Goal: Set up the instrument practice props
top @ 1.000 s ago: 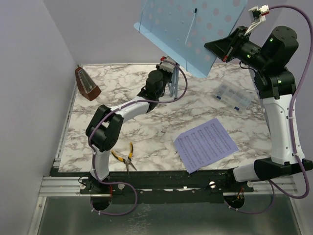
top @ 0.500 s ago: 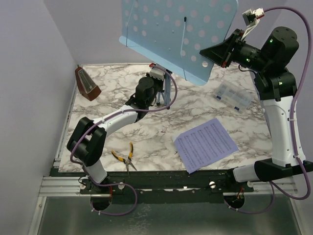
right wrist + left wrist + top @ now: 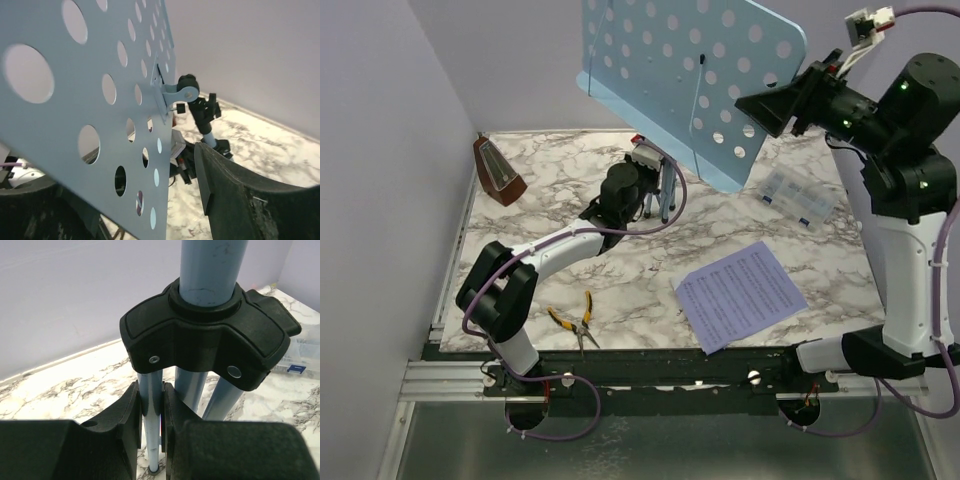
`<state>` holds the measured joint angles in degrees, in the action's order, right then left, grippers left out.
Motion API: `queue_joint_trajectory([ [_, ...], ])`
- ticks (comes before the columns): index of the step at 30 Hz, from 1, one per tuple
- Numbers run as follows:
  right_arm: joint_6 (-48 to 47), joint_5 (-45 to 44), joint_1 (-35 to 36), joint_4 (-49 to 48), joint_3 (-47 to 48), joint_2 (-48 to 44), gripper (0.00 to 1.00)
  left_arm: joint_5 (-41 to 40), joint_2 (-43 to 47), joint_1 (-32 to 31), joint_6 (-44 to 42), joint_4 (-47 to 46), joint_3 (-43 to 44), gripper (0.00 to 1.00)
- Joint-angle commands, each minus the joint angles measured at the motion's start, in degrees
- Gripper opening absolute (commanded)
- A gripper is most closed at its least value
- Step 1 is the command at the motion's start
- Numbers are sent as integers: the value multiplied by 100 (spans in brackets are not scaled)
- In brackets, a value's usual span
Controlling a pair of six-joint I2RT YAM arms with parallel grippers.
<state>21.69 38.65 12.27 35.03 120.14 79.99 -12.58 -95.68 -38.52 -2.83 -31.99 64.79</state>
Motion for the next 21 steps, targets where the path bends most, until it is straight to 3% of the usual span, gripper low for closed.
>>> queue_joint_trajectory([
  [1,-406,-1221,-8,353,262,-563,74,229,30,-85,37,439,-29,0],
  [9,-1160,-5312,-12,-829,-1755,-1863,76,228,17,-84,37,508,6,0],
  [12,-1288,-5988,-6,-1203,-2553,-1860,75,269,16,-78,58,535,6,0],
  [15,-1108,-5819,-9,-1518,-3119,-1780,76,299,17,-80,73,557,7,0],
  [17,-988,-5231,-8,-1909,-3427,-1732,76,330,25,-79,63,570,7,0],
  [19,-1169,-4040,-19,-2336,-3615,-1412,84,454,34,-79,41,580,7,0],
  [21,-1517,-2201,-24,-2231,-3300,-738,85,543,40,-83,48,599,24,0],
])
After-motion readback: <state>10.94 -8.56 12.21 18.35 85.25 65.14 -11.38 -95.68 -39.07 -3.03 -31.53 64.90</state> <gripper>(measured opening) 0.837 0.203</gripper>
